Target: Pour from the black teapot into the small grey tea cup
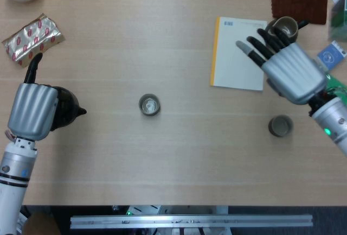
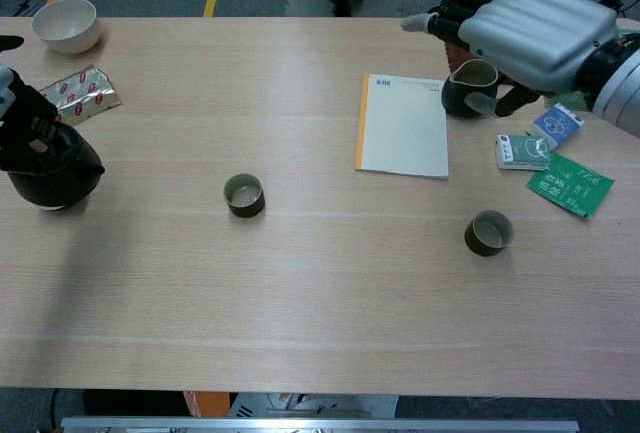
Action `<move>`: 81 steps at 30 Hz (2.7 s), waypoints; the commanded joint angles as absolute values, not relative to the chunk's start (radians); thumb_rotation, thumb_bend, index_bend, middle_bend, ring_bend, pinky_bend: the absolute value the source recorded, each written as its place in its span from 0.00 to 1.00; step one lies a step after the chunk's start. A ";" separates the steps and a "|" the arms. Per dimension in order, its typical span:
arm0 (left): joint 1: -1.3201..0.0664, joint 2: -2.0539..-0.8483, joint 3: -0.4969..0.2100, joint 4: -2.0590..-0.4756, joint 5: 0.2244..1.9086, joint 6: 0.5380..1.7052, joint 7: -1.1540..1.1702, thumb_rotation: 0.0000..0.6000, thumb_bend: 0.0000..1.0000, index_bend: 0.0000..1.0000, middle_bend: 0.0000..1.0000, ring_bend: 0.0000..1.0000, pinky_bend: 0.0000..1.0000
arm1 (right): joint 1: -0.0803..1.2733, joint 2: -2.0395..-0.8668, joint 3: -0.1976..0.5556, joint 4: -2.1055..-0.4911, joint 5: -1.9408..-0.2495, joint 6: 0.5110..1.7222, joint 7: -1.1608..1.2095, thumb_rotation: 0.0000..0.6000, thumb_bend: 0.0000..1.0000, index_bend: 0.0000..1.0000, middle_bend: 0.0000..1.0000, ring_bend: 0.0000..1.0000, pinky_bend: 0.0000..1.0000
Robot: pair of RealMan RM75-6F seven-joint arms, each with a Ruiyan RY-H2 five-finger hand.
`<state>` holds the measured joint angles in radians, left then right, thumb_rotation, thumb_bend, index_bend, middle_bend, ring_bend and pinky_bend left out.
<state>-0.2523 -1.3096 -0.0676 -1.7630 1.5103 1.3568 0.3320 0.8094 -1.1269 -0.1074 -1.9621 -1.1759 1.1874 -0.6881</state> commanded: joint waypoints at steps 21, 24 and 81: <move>-0.354 -1.491 -0.142 -1.727 1.332 1.280 0.550 1.00 0.27 0.94 1.00 0.81 0.01 | 0.490 -0.964 -0.153 -1.768 -1.500 1.359 -0.290 1.00 0.31 0.07 0.14 0.08 0.13; -0.369 -1.516 -0.150 -1.715 1.315 1.276 0.570 1.00 0.27 0.94 1.00 0.81 0.01 | 0.472 -0.965 -0.144 -1.747 -1.505 1.356 -0.270 1.00 0.31 0.07 0.14 0.08 0.13; -0.508 -1.786 -0.116 -1.497 1.320 1.298 0.782 1.00 0.27 0.94 1.00 0.80 0.01 | 0.275 -0.956 -0.031 -1.582 -1.547 1.343 -0.042 1.00 0.31 0.07 0.14 0.08 0.13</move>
